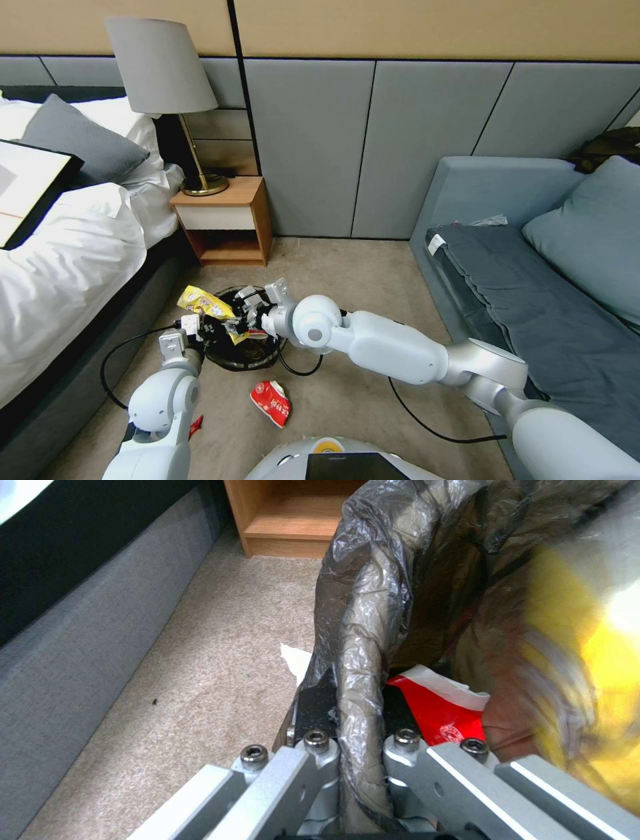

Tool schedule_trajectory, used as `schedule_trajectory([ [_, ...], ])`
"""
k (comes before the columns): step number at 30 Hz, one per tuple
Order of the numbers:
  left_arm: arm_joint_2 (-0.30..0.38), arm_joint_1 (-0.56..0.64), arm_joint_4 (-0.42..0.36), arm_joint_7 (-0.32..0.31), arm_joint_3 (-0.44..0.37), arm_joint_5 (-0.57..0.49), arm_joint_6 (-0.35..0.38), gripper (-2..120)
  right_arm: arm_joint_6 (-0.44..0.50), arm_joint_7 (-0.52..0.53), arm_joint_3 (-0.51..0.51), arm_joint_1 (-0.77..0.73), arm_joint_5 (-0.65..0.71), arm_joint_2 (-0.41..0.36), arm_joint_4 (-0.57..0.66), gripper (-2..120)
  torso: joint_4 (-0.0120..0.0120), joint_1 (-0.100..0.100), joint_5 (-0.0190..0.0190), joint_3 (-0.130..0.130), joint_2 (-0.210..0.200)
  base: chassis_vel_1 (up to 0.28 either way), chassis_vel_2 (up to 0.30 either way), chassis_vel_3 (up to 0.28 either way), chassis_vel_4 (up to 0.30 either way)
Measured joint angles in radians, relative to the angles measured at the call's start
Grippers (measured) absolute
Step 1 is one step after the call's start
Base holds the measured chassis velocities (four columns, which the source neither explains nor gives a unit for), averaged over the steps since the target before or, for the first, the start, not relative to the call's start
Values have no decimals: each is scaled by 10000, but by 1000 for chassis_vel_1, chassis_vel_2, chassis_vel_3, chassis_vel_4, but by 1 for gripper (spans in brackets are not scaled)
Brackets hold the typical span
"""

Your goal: Pick up the trash bin, then pick up the garbage from the floor and place it into the trash bin.

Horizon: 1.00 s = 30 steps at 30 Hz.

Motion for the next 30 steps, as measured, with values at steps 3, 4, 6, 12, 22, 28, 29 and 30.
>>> schedule_trajectory([
  [3, -41, 2, -2, -1, 6, 0, 0, 0, -17, 60, 62, -32, 3, -87, 17, 85, 0, 0, 0, 0, 0, 0, 0, 0, 0],
  [4, -52, 0, -2, -1, 9, 2, 0, 0, -21, 68, 73, -48, -3, -126, 25, 89, 0, 0, 0, 0, 0, 0, 0, 0, 0],
  [6, -69, -10, -31, -2, 14, 2, 0, 0, -60, 85, 117, -198, -62, -356, 110, 99, -1, 0, 1, 0, 0, 0, 0, 0, 0],
  [12, 0, -9, -35, 3, -35, -2, 0, 0, -119, 83, 210, -513, -232, -620, 205, 100, -1, 0, 2, 0, 0, 0, 0, 0, 0],
  [22, 23, 43, -69, 3, -37, -34, 0, 0, 11, -6, 1122, -705, -740, -921, 630, 100, 4, 0, 2, 0, 0, 0, 0, 0, 0],
  [28, 100, 62, -270, -2, -48, -164, 0, 0, 487, 25, 2680, -752, -1427, -1766, 1217, 100, -1, 0, 3, 0, 0, 0, 0, 0, 0],
  [29, 108, 62, -284, -3, -47, -166, 0, 0, 516, 37, 2808, -770, -1500, -1850, 1262, 100, -4, -1, 2, -1, 0, 0, 0, 0, 0],
  [30, 116, 54, -390, -12, -47, -222, 0, 0, 727, -21, 3502, -1002, -2182, -2248, 1498, 100, 2, 0, 3, 0, 0, 0, 0, 0, 0],
])
